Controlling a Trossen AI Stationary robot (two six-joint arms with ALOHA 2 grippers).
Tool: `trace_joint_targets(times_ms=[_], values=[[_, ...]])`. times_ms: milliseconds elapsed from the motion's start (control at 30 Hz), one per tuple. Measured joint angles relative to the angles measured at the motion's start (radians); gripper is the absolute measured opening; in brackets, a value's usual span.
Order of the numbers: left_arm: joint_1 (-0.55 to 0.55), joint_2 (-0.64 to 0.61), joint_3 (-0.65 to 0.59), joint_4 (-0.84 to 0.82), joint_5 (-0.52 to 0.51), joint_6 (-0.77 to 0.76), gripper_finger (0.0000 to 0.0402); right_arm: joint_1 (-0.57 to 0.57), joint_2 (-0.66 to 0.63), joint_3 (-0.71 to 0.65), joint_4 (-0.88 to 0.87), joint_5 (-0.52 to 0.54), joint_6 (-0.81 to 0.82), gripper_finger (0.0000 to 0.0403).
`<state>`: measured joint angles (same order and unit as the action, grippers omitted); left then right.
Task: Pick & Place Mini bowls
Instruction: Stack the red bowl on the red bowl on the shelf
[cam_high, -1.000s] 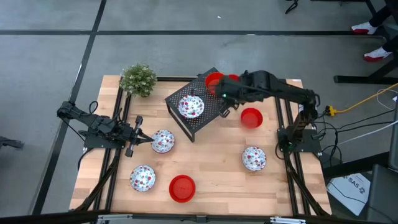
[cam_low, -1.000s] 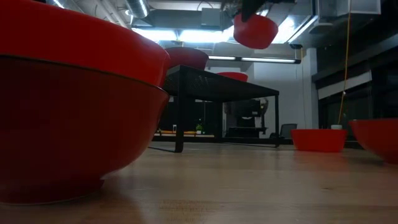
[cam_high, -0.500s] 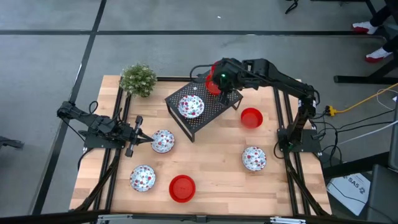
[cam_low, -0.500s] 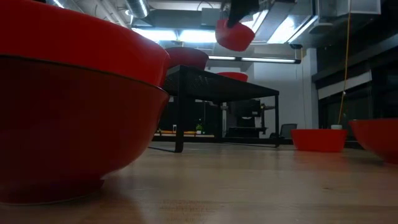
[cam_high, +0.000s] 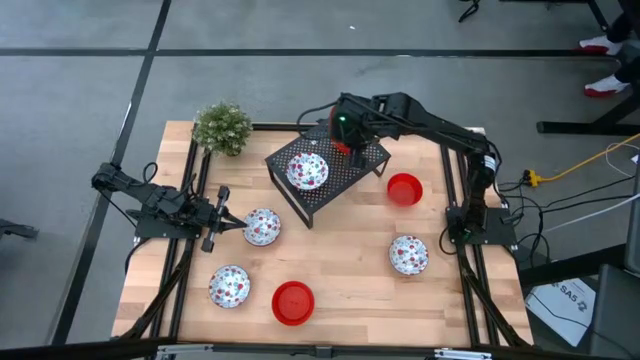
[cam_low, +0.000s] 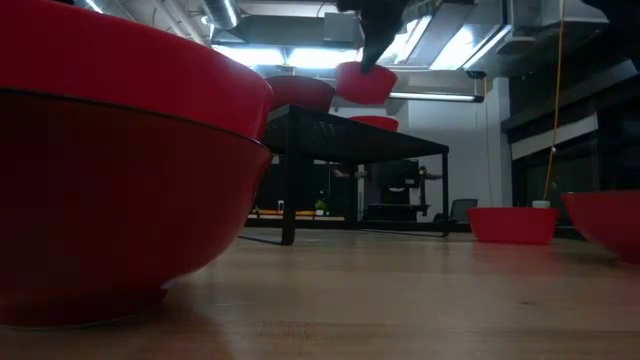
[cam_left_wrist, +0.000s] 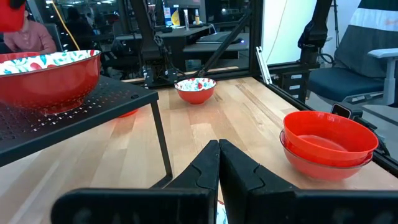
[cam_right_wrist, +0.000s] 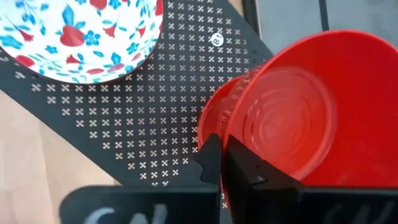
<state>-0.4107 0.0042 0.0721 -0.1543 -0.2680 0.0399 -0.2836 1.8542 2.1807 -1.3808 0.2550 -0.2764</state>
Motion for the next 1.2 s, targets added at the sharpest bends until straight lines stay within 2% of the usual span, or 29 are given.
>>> trace_joint_targets(times_ms=[267, 600, 900, 1200], values=[[0.000, 0.000, 0.000, 0.000, 0.000, 0.000, 0.0004, -0.029, 0.061, 0.000, -0.025, -0.032, -0.015, 0.0005], [0.000, 0.000, 0.000, 0.000, 0.000, 0.000, 0.0004, -0.069, 0.080, 0.000, -0.061, -0.048, 0.068, 0.0006], [0.000, 0.000, 0.000, 0.000, 0.000, 0.000, 0.0004, -0.074, 0.081, 0.000, -0.060, -0.074, 0.090, 0.0037], [0.000, 0.000, 0.000, 0.000, 0.000, 0.000, 0.0004, -0.075, 0.083, 0.000, -0.033, -0.075, 0.087, 0.0042]])
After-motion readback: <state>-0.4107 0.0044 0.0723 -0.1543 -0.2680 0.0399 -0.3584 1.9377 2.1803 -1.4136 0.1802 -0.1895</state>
